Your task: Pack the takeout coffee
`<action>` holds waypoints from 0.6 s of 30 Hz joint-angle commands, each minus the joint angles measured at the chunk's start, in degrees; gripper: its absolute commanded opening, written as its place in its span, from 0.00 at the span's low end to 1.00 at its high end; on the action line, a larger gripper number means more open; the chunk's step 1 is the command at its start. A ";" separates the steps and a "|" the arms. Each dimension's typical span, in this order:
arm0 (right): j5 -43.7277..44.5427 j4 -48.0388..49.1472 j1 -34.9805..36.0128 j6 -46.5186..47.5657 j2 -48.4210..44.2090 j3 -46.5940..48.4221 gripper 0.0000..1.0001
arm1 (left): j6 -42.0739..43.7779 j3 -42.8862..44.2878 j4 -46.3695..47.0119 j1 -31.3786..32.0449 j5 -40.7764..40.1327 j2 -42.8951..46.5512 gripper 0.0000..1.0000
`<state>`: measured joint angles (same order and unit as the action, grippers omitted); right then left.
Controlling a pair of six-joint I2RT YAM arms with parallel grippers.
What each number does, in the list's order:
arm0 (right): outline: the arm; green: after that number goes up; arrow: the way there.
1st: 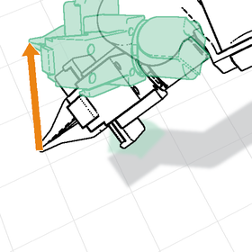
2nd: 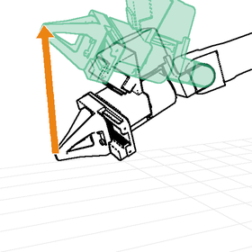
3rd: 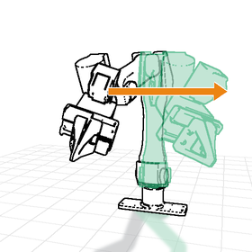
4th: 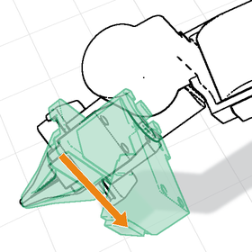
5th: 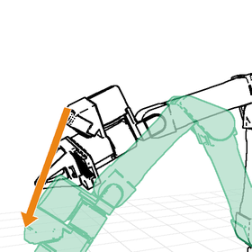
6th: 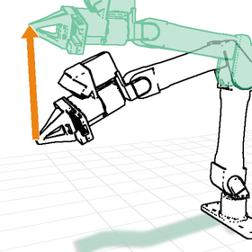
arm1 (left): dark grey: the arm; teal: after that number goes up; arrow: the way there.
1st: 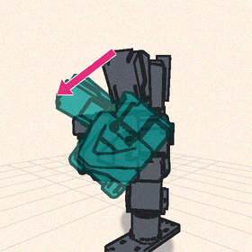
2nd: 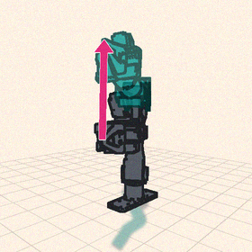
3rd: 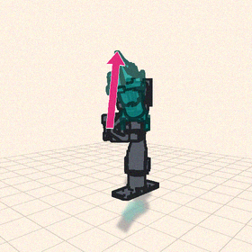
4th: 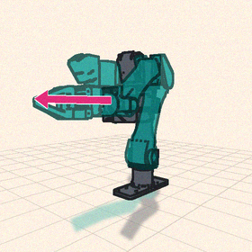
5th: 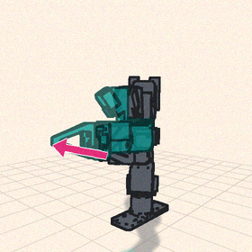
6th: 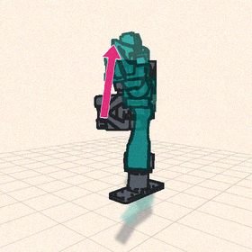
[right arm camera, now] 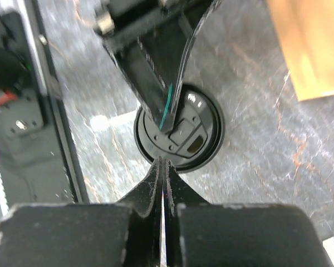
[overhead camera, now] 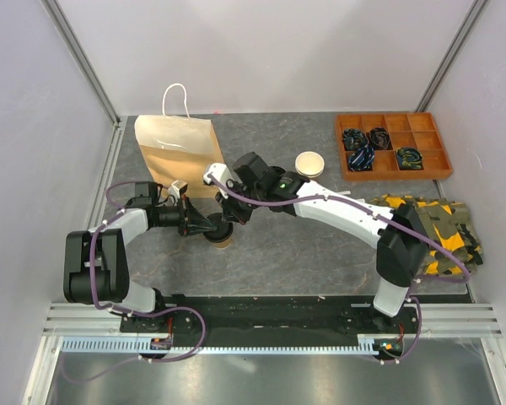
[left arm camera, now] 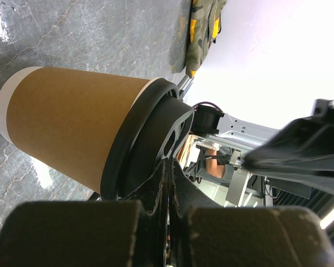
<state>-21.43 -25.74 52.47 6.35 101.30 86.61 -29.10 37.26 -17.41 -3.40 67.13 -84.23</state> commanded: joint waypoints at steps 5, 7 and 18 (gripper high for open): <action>7.88 -1.08 2.55 4.46 6.44 0.41 0.03 | 2.56 0.27 -1.14 0.32 -9.12 -1.38 0.02; 8.60 -0.81 2.64 3.76 7.86 -0.03 0.03 | 2.73 0.28 -1.40 0.41 -9.04 -1.56 0.02; 7.47 -3.70 2.20 3.41 6.28 4.68 0.05 | 4.40 1.50 -3.33 0.32 -10.36 -2.70 0.02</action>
<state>-14.94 -24.91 55.40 9.30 108.49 87.18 -28.67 38.33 -18.90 -3.11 66.15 -84.86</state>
